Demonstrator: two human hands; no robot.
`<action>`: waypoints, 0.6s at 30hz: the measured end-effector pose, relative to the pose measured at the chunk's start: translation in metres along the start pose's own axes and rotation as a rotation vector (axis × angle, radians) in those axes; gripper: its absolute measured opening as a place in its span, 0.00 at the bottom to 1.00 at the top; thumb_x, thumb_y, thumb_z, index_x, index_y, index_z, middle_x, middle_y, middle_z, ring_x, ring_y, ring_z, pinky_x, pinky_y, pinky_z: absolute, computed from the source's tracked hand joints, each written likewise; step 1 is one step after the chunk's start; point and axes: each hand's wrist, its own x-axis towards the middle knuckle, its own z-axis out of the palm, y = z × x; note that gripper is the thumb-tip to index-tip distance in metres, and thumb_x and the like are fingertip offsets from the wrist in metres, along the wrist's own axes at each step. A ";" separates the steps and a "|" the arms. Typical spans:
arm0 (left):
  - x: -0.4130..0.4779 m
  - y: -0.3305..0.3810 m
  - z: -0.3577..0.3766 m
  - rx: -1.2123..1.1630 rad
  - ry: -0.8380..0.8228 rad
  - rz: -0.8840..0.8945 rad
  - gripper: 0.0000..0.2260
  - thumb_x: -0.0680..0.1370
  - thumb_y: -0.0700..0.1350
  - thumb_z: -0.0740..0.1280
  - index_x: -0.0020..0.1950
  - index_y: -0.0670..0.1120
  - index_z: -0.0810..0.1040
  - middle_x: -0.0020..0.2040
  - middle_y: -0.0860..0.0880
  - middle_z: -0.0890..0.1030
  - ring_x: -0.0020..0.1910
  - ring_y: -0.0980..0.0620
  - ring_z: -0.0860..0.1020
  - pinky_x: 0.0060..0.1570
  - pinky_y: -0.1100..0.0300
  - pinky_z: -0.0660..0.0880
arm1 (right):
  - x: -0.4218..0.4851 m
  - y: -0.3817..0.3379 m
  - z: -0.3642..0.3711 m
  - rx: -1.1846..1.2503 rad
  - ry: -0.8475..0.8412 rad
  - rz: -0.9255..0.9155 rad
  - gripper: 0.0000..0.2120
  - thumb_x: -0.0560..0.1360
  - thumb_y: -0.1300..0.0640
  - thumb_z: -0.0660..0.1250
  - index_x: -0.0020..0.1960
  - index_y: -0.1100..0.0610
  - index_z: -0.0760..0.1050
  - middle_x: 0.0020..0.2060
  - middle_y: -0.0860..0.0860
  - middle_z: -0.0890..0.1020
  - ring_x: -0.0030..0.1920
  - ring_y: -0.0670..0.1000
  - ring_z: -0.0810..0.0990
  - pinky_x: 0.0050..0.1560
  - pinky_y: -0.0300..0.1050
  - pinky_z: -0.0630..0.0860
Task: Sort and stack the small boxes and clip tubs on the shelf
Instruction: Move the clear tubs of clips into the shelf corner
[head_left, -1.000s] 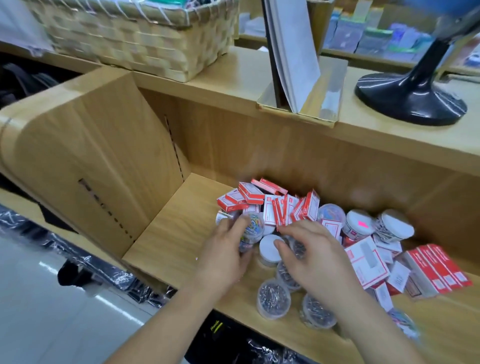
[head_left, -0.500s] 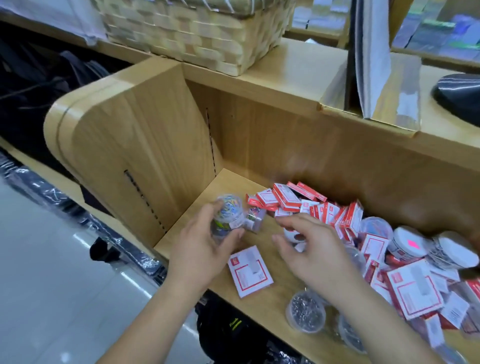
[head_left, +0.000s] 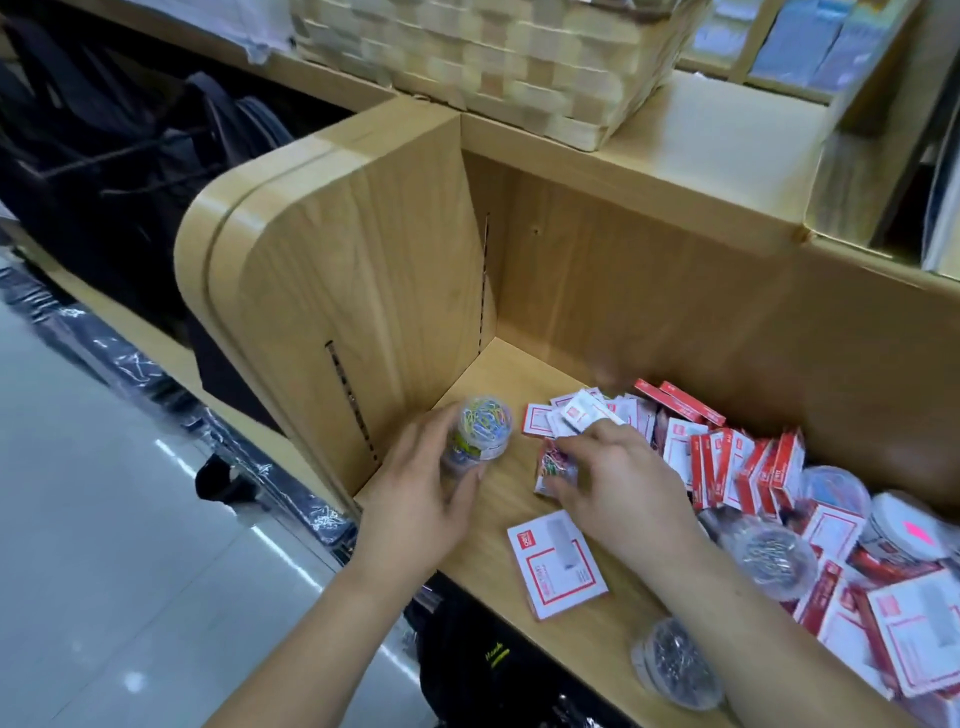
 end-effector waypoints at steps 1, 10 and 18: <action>-0.004 -0.002 -0.002 -0.010 0.014 0.011 0.25 0.77 0.47 0.73 0.73 0.52 0.71 0.65 0.57 0.75 0.64 0.56 0.76 0.61 0.58 0.76 | 0.001 -0.001 0.000 -0.018 -0.002 -0.007 0.20 0.73 0.41 0.70 0.64 0.43 0.78 0.53 0.46 0.76 0.63 0.50 0.72 0.50 0.45 0.74; -0.029 -0.011 0.011 -0.135 0.049 -0.096 0.07 0.78 0.47 0.71 0.55 0.52 0.78 0.49 0.58 0.79 0.47 0.56 0.81 0.46 0.52 0.80 | 0.009 -0.020 0.003 -0.057 -0.086 -0.071 0.20 0.70 0.45 0.70 0.61 0.44 0.74 0.55 0.45 0.75 0.60 0.51 0.74 0.49 0.47 0.77; -0.016 -0.016 0.020 -0.268 -0.056 -0.197 0.15 0.80 0.49 0.63 0.67 0.53 0.76 0.58 0.56 0.80 0.57 0.57 0.80 0.58 0.51 0.78 | 0.013 -0.030 0.011 0.075 -0.141 -0.097 0.22 0.71 0.50 0.71 0.63 0.42 0.72 0.54 0.45 0.66 0.54 0.51 0.77 0.44 0.52 0.78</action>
